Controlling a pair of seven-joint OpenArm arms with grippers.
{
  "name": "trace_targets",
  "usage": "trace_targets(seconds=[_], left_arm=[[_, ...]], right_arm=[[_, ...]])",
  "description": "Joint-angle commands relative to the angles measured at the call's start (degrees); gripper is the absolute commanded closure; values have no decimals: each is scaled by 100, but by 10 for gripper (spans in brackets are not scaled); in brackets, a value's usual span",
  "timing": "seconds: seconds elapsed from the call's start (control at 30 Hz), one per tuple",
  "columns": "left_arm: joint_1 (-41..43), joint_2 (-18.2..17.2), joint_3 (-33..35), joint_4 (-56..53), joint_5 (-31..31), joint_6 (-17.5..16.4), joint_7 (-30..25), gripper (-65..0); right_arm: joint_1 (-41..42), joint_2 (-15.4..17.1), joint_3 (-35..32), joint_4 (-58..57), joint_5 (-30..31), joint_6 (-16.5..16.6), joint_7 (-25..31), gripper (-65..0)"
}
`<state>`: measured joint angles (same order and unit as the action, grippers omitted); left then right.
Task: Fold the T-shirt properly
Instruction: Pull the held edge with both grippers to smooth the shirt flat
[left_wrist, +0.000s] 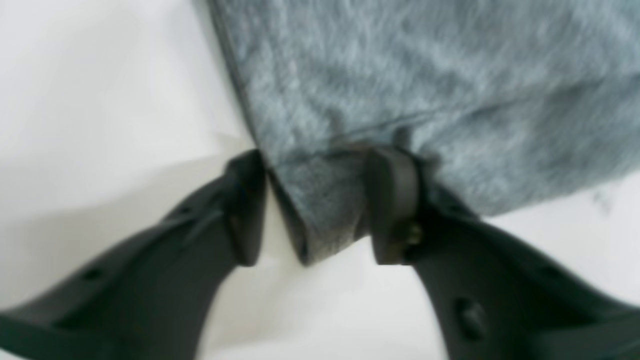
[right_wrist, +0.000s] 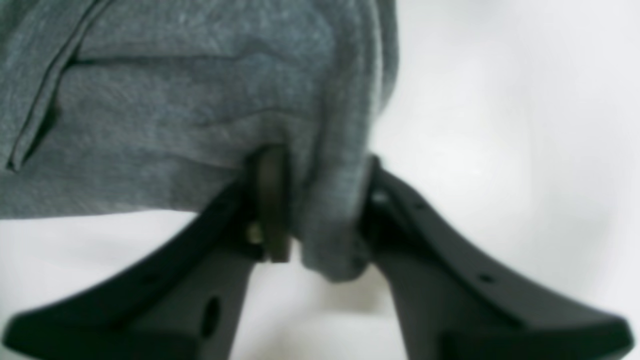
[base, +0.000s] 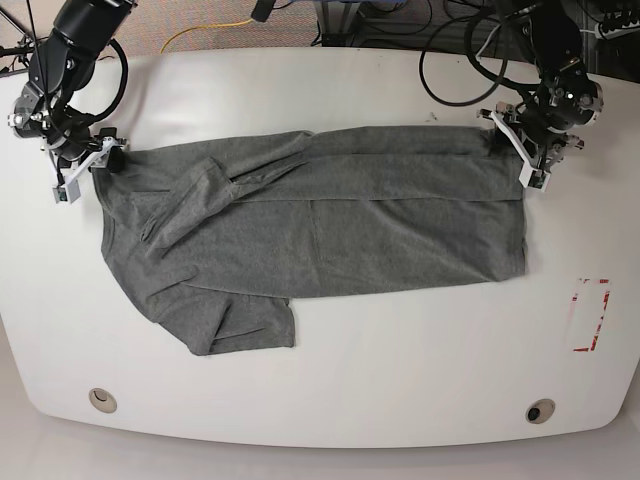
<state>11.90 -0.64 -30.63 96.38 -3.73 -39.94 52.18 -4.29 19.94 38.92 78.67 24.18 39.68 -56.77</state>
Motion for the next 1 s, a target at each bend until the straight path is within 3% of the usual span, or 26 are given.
trace_targets(seconds=[0.0,0.07,0.37,0.73,0.97], left_arm=[[54,-125,17,-156,254,-6,175,-82],[54,-142,35,-156,254,-6,70,-29],[397,-239,-132,415,245,-6,87,-31],[995,-432,-502,854,245,-6,96,-33],[1012,-643,-809,854,254,-6,667,-64]], right_arm=[[21,32,7,58,4,32,-68,-71],[12,23,7,58,4,32,-77,-30],[-727,6,16,911,47,32,-138,-25],[-1738,-496,236,2045,39,32,-367,-22],[-2195,-698,377,2449,39,32,-437,-27]])
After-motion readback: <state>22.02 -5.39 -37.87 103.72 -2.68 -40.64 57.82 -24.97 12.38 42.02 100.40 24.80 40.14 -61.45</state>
